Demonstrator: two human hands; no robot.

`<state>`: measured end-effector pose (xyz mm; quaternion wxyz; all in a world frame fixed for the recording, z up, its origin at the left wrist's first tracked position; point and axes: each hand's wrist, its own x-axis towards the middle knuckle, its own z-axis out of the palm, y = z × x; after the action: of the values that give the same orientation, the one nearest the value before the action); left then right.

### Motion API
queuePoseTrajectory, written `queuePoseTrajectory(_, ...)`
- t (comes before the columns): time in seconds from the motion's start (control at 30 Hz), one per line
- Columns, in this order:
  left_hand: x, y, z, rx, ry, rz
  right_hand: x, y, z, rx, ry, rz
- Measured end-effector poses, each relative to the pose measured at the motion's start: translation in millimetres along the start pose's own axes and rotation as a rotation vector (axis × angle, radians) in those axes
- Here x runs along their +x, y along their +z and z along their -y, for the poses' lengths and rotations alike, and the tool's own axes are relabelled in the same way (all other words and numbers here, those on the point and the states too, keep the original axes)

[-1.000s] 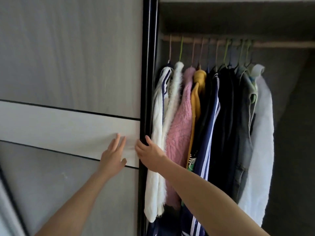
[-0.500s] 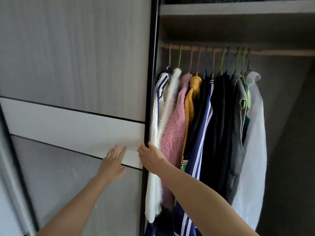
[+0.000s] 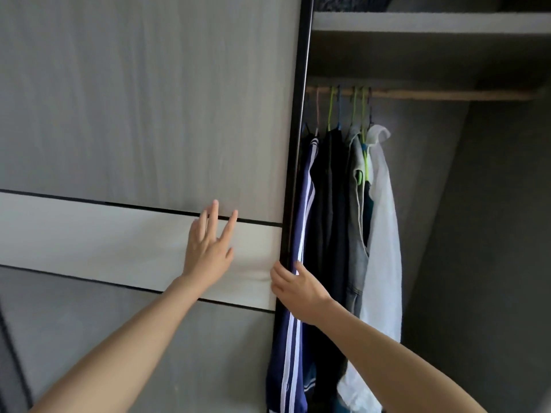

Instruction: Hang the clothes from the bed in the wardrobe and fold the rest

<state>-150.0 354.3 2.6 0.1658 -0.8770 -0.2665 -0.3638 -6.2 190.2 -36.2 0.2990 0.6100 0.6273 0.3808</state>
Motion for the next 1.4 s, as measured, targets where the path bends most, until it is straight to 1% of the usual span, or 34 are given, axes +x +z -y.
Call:
queuePoseTrajectory(0.13,3.4,5.8,-20.5,-0.007,0.022,0.038,-51.0,18.0,-15.1,0.003,0.047,0.044)
queuePoseTrajectory(0.2,5.5,8.3,-32.1,-0.026,0.038,0.041,-75.1,29.6,-22.7,0.032,0.061,0.093)
queuePoseTrajectory(0.33,12.9,11.8,-56.5,-0.028,0.142,0.008,-126.5,47.6,-39.5,0.088,0.118,0.187)
queuePoseTrajectory(0.47,18.0,13.6,-71.9,-0.054,0.134,-0.042,-172.5,59.0,-52.7,0.093,0.246,0.272)
queuePoseTrajectory(0.53,19.1,16.4,-75.7,-0.066,0.126,-0.058,-190.0,59.1,-56.6,0.175,0.341,0.3)
queuePoseTrajectory(0.63,19.7,20.9,-86.9,-0.076,0.162,-0.073,-206.7,52.9,-62.8,0.241,0.57,0.279)
queuePoseTrajectory(0.77,24.9,24.4,-123.6,-0.106,0.253,-0.066,-208.3,55.7,-65.7,0.389,0.736,0.222)
queuePoseTrajectory(0.87,29.5,21.6,-158.4,-0.153,0.27,-0.048,-201.9,61.1,-66.3,0.558,0.868,0.251)
queuePoseTrajectory(0.97,32.0,21.8,-189.7,-0.187,0.295,-0.045,-207.6,68.9,-67.3,0.642,1.006,0.282)
queuePoseTrajectory(1.17,36.7,20.0,-237.7,-0.23,0.318,-0.022,-250.9,82.2,-81.5,0.647,1.039,0.329)
queuePoseTrajectory(1.27,37.9,14.7,-258.1,-0.231,0.316,-0.032,-268.7,68.3,-98.4,0.691,1.026,0.374)
queuePoseTrajectory(1.3,37.3,14.4,-264.0,-0.232,0.31,-0.044,-271.5,60.6,-102.2,0.742,1.034,0.381)
queuePoseTrajectory(1.33,37.7,11.8,-267.8,-0.232,0.308,-0.046,-273.6,52.8,-107.3,0.807,1.054,0.362)
queuePoseTrajectory(1.37,37.2,11.8,-273.1,-0.237,0.308,-0.059,-276.8,43.2,-113.9,0.888,1.08,0.305)
queuePoseTrajectory(1.4,36.1,12.5,-278.1,-0.255,0.322,-0.043,-280.2,31.7,-121.2,0.961,1.108,0.2)
